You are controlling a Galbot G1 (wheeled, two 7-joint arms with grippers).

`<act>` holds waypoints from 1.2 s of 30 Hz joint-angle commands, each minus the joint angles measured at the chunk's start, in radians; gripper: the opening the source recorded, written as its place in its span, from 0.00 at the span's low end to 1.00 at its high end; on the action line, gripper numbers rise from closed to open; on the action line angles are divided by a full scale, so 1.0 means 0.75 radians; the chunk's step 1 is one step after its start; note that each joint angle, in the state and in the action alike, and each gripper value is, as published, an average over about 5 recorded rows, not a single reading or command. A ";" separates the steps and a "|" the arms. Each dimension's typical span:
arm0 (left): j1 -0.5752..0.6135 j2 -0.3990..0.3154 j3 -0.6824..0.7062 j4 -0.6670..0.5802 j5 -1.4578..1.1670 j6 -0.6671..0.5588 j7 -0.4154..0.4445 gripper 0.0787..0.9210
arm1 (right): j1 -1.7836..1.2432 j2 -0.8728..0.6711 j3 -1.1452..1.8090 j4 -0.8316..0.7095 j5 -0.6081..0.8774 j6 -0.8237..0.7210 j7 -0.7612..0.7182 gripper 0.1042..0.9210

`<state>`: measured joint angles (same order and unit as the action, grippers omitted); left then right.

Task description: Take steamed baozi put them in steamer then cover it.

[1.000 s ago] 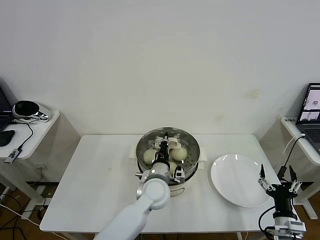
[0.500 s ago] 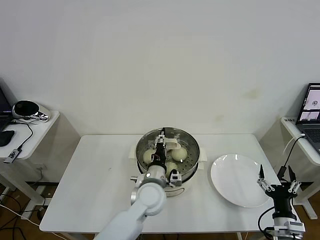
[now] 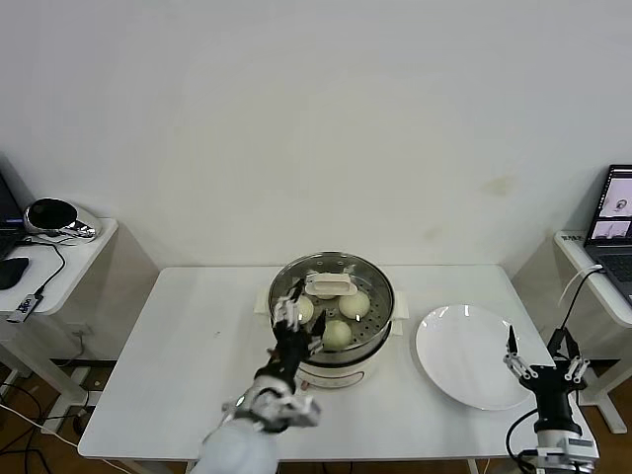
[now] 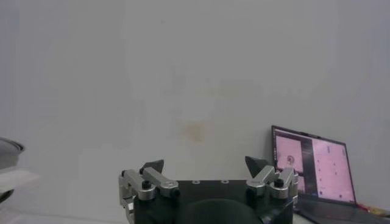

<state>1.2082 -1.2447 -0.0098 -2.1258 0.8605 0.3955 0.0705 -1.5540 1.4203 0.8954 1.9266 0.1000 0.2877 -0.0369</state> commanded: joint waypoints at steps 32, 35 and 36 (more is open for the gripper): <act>0.928 -0.130 -0.675 -0.026 -1.452 -0.654 -0.293 0.88 | -0.426 -0.111 -0.350 0.179 0.164 -0.185 -0.072 0.88; 0.928 -0.131 -0.674 -0.015 -1.448 -0.651 -0.291 0.88 | -0.430 -0.109 -0.352 0.180 0.158 -0.183 -0.069 0.88; 0.928 -0.132 -0.674 -0.011 -1.446 -0.650 -0.291 0.88 | -0.431 -0.109 -0.352 0.180 0.157 -0.182 -0.067 0.88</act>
<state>1.8774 -1.3343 -0.4934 -2.1523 -0.1800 -0.0805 -0.1529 -1.8339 1.3419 0.6634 2.0415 0.2131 0.1727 -0.0884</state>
